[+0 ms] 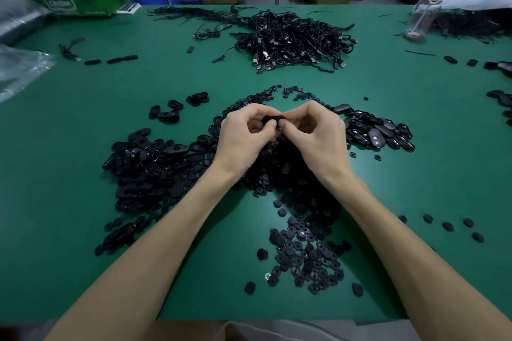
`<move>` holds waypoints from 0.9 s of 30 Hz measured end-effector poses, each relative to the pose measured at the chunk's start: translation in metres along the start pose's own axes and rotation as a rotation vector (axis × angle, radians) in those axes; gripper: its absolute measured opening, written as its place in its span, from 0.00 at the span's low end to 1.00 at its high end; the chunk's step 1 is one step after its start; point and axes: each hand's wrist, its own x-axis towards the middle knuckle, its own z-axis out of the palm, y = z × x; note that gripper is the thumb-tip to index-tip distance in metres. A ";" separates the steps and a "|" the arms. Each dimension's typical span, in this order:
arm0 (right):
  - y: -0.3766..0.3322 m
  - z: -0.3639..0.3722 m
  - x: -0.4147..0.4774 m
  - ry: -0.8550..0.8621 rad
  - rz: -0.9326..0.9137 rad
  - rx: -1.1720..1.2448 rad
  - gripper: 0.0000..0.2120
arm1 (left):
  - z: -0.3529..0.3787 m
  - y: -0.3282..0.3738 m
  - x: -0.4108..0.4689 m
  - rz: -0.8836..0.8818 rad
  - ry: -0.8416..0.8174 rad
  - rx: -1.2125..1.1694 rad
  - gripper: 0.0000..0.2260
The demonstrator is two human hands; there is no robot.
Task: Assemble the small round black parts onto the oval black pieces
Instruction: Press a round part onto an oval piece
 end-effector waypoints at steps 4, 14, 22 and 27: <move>-0.001 -0.003 0.001 0.005 -0.013 0.020 0.02 | -0.005 0.001 0.002 -0.028 -0.022 -0.124 0.08; 0.001 -0.005 0.005 0.040 -0.026 -0.072 0.04 | -0.008 -0.001 0.004 0.022 0.012 0.087 0.07; 0.026 -0.044 0.030 0.411 0.159 -0.258 0.08 | -0.053 -0.016 0.015 -0.363 0.047 1.209 0.16; 0.032 -0.047 0.031 0.396 0.261 -0.386 0.11 | -0.059 -0.023 0.021 -0.400 0.021 1.273 0.15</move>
